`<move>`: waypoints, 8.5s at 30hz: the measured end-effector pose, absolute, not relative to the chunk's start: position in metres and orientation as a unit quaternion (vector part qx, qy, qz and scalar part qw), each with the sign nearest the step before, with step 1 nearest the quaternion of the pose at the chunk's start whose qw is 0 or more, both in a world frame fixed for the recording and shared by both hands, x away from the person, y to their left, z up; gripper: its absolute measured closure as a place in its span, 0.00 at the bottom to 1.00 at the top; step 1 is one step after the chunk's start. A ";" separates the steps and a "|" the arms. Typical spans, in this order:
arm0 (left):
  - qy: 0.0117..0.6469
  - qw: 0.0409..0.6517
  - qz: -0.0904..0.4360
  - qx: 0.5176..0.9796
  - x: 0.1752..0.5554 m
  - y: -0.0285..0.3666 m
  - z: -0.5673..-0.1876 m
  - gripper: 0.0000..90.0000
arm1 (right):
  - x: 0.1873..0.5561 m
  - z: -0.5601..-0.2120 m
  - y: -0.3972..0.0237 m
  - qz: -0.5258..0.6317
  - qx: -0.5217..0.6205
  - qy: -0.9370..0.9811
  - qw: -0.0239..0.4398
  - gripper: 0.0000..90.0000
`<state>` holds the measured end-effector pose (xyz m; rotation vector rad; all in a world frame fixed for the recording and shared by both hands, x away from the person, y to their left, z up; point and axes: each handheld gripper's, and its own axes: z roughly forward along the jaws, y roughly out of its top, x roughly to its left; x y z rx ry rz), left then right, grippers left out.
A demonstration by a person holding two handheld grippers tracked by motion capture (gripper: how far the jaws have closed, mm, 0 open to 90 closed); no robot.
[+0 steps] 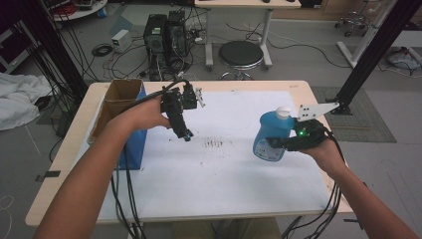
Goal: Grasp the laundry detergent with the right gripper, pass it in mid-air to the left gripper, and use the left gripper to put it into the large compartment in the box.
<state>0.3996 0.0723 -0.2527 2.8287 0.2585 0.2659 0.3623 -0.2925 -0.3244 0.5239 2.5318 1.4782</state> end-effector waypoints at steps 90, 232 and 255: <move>0.047 0.145 0.018 0.988 0.372 -0.006 -0.212 0.05 | 0.377 -0.318 -0.147 0.482 -0.010 0.876 -0.027 0.50; 0.222 0.126 0.105 0.961 0.394 0.092 -0.140 0.42 | 0.401 -0.275 -0.319 0.190 0.231 0.952 0.062 0.01; 0.319 0.139 0.143 0.927 0.379 0.179 -0.081 0.42 | 0.400 -0.274 -0.322 0.182 0.189 0.964 0.040 0.01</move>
